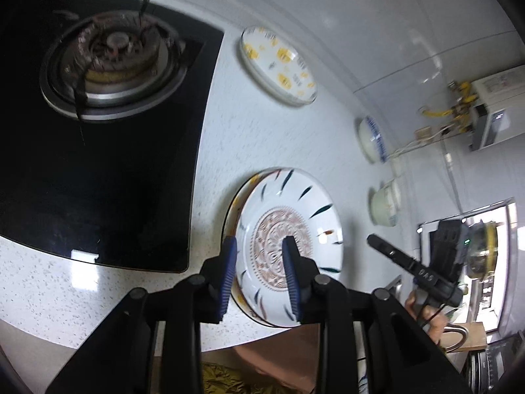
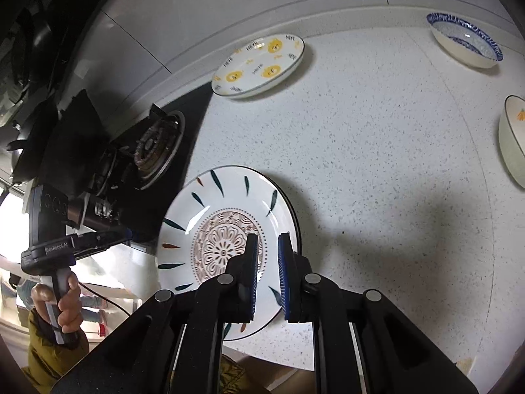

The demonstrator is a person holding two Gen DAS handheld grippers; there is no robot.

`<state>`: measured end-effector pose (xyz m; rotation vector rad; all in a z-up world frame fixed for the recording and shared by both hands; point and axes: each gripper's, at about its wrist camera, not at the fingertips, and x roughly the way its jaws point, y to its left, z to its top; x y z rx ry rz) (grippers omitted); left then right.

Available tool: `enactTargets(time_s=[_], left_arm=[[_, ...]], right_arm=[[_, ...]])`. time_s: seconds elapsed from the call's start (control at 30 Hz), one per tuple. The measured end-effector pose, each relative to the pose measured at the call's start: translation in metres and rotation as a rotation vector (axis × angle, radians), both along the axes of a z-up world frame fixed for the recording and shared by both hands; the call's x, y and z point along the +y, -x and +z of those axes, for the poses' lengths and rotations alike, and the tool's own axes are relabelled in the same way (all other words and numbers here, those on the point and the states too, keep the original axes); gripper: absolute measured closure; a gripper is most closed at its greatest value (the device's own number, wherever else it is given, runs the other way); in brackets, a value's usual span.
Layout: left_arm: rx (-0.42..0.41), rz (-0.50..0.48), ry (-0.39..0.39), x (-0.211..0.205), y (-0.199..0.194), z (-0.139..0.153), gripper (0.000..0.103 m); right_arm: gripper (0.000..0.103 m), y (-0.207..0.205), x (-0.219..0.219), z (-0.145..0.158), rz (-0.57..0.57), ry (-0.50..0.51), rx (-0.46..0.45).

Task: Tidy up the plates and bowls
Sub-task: 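Open both grippers and lift them off the mandala plate, then reach to the small bear-print plate and grasp its rim with both grippers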

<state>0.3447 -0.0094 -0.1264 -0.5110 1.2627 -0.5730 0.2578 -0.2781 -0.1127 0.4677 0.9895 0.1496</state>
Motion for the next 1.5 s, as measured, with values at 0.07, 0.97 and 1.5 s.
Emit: enactTargets(time_s=[0.07,0.97,1.5], left_arm=[[-0.048,0.028,0.063,0.016,0.005,0.012,0.075],[-0.073,0.149,-0.081,0.002,-0.079,0.069,0.029],[0.011,0.136,-0.24,-0.086,-0.248,0.014,0.026]], right_arm=[[0.081,0.01,-0.002,0.011,-0.013,0.007,-0.035],[0.029,-0.057,-0.057,0.053,0.068,-0.034,-0.21],[0.014,-0.208,-0.096,0.005,0.143,-0.25,-0.145]])
